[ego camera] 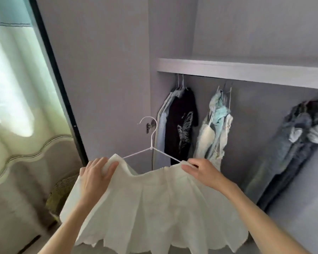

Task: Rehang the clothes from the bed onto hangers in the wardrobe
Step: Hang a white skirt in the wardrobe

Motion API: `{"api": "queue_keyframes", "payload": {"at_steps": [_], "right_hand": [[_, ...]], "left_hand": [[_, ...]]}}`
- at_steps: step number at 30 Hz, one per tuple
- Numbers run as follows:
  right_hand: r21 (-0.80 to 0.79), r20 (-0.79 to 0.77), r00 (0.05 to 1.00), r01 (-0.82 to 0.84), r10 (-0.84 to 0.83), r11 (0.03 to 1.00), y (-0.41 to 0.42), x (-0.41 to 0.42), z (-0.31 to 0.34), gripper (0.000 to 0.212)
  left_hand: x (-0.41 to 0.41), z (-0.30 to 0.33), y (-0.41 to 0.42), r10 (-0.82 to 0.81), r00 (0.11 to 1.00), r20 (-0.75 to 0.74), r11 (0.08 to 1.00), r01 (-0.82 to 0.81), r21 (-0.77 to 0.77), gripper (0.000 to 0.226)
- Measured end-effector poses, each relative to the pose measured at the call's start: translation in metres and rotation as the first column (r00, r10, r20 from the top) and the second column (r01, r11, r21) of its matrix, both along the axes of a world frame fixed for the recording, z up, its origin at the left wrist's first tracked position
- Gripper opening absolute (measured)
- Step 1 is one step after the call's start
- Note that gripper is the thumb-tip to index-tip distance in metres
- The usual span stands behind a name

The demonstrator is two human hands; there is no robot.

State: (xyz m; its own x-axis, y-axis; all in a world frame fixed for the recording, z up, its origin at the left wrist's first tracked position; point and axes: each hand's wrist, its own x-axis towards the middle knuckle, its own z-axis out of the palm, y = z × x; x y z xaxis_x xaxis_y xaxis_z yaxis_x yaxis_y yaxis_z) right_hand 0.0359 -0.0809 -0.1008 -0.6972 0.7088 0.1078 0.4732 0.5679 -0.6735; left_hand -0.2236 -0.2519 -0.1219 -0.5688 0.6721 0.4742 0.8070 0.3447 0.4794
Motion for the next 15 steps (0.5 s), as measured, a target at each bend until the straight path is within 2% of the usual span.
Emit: {"api": "queue_keyframes", "payload": {"at_steps": [3, 5, 8, 13, 15], "right_hand": [[-0.006, 0.024, 0.997, 0.07, -0.07, 0.998, 0.012, 0.036, -0.006, 0.046], [0.016, 0.015, 0.989, 0.15, -0.15, 0.989, 0.019, 0.057, -0.008, 0.048], [0.064, 0.039, 0.956, 0.287, -0.29, 0.956, 0.03, 0.083, -0.013, 0.048], [0.042, 0.158, 0.848, 0.506, -0.506, 0.861, 0.043, 0.118, -0.028, 0.046], [-0.021, 0.183, 0.77, 0.625, -0.612, 0.78, 0.051, 0.126, -0.033, 0.044]], "left_hand": [[0.021, -0.014, 0.046, -0.027, 0.999, 0.016, 0.995, 0.029, -0.091, 0.034], [0.037, -0.02, 0.075, -0.075, 0.995, 0.06, 0.989, 0.082, -0.121, 0.038], [0.056, -0.032, 0.117, -0.147, 0.979, 0.141, 0.967, 0.173, -0.19, 0.029], [0.079, -0.052, 0.173, -0.391, 0.857, 0.335, 0.851, 0.476, -0.222, 0.034], [0.083, -0.056, 0.197, -0.463, 0.807, 0.365, 0.796, 0.56, -0.23, 0.039]]}}
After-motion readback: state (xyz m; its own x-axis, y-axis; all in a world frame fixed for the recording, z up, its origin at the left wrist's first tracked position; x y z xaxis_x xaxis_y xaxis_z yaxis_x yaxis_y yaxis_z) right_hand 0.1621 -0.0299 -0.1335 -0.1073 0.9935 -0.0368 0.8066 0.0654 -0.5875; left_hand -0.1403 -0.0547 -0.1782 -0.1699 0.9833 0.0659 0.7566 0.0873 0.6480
